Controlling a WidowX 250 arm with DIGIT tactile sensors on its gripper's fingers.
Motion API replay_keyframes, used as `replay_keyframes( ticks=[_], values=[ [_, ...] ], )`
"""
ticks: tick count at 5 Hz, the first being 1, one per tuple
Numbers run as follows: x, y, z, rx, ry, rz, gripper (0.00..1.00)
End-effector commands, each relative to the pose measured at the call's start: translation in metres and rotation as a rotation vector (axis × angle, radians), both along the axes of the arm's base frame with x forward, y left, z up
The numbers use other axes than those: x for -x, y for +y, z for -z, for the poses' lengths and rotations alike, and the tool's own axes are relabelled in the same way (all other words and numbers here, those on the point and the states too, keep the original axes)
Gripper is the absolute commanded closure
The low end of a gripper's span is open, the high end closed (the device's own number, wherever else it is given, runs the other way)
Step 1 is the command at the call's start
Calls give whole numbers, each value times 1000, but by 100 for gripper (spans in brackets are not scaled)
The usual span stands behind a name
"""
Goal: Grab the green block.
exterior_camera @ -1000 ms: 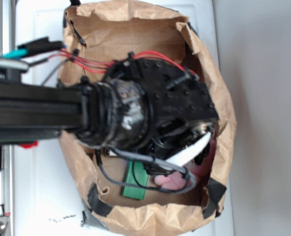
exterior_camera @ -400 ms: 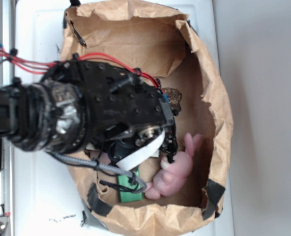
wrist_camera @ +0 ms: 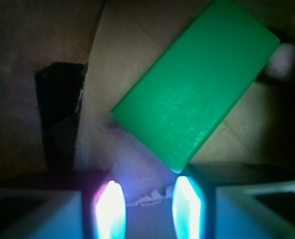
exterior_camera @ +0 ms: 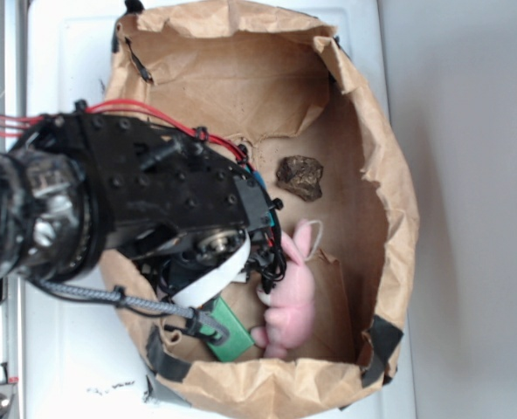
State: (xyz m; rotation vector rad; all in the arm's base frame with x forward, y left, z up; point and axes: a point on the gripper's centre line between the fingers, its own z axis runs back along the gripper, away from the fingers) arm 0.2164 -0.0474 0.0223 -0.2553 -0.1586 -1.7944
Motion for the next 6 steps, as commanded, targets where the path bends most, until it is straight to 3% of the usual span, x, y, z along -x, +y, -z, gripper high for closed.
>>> replay_keyframes(
  ticks=[1, 2, 3, 4, 5, 6],
  values=[
    [-15, 6, -55, 96, -64, -212, 100],
    [-33, 26, -91, 175, -71, -410, 100],
    [-41, 36, -100, 204, -76, -442, 100],
    [-39, 28, -86, 163, -48, -420, 0],
    [-35, 16, -67, 114, -11, -501, 0],
    [-35, 7, -52, 65, -37, -526, 0]
  ],
)
